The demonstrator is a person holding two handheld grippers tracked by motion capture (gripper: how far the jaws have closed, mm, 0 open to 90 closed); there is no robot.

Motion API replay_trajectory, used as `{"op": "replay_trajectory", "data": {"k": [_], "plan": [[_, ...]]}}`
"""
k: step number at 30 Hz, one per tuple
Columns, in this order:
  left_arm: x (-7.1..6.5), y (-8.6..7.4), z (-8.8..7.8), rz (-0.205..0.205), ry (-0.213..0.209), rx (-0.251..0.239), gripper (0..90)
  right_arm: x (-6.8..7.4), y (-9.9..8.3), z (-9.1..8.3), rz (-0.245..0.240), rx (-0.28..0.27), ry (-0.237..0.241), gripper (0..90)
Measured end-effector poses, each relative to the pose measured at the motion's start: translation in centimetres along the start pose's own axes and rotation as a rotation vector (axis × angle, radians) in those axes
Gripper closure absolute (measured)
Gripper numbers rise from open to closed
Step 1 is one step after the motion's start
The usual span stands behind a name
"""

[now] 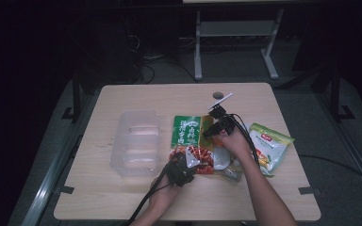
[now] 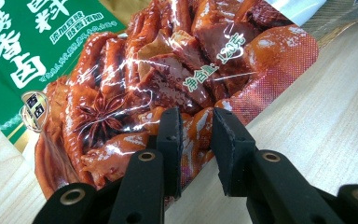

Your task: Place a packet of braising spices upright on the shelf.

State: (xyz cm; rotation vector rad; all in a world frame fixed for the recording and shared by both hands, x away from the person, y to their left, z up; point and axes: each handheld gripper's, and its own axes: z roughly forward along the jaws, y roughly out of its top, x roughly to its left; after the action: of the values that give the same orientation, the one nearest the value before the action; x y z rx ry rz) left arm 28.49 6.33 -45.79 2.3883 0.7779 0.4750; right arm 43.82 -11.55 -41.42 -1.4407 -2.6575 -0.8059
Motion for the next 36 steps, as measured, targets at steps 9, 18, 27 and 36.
{"op": "replay_trajectory", "data": {"k": [9, 18, 27, 36], "plan": [[0.0, 0.0, 0.1, -0.004, -0.005, -0.005, 72.9, 1.3, 0.3, -0.2, -0.07, -0.006, -0.021, 54.4], [0.0, 0.0, 0.1, 0.011, 0.002, -0.003, 74.0, 0.6, 0.3, 0.9, -0.044, 0.042, 0.001, 68.0], [0.1, 0.0, 0.1, 0.009, -0.005, -0.006, 73.0, 0.2, 0.2, 0.9, -0.038, 0.038, 0.042, 88.8], [0.4, 0.2, -0.5, -0.031, -0.03, -0.048, 69.4, 0.8, 0.1, -0.3, -0.059, -0.029, 0.062, 89.9]]}}
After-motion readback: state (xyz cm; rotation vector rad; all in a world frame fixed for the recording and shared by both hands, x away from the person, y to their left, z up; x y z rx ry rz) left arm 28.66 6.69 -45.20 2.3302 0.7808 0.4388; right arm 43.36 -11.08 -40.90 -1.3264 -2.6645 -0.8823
